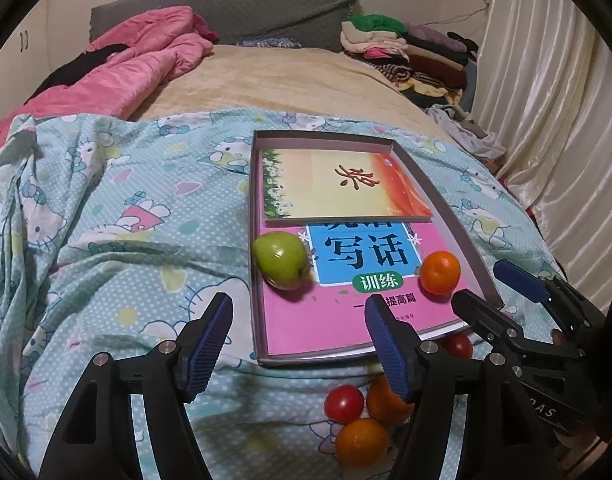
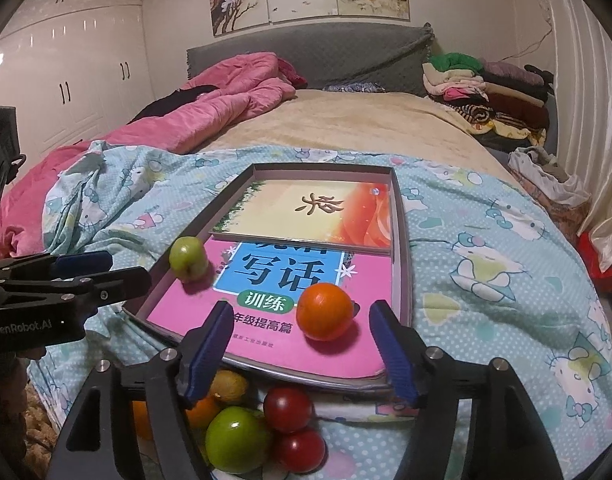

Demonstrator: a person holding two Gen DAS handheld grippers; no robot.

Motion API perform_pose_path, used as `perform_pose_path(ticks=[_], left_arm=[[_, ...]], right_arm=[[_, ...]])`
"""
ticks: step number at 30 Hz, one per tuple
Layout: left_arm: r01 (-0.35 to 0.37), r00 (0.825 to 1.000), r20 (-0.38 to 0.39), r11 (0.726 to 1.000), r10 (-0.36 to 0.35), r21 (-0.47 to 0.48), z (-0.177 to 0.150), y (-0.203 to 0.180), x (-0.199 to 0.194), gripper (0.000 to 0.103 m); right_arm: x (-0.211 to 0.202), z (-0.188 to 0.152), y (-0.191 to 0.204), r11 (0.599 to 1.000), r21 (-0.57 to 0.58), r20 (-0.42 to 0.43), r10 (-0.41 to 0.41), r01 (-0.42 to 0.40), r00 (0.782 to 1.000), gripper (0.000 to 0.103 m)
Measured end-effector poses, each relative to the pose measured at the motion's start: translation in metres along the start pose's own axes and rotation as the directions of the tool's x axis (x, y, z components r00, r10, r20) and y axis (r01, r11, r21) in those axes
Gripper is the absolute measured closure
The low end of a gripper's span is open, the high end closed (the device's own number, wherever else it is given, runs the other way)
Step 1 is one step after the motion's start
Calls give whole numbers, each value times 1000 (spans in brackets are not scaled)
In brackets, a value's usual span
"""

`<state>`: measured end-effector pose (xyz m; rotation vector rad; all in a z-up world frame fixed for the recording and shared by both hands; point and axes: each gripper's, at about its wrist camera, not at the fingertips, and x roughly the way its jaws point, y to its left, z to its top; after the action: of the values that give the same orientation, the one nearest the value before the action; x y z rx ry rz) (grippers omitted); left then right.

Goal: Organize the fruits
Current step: 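Open the left gripper to drop the apple on the book while the right releases the orange, then withdraw both open grippers from the tray back toward the fruit cluster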

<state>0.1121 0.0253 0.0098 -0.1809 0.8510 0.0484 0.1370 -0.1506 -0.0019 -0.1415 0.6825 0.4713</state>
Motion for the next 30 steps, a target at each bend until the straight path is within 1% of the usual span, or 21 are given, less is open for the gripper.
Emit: perform_pose_path(ticks=[10,15,20,30], left_arm=[[-19,1000,16,1000,19,18,-1,-3,-7,32],[-26,1000,18,999,26,27,-4,-5,-10,32],[-27,999,18,999,26,33,-6,-7,-13,31],[-40,999,8,999,40,37,-9,-8,-16,31]], right_arm=[[-7,0,4,1000,-7,16,5,-5,1000,33],[-12,0,7,1000,-14,24,10,-10,1000,30],[-18,-1,10,1000,-17,29,12,-11,999,28],[-25,-2,13,1000,-17,30,13,-13,999,27]])
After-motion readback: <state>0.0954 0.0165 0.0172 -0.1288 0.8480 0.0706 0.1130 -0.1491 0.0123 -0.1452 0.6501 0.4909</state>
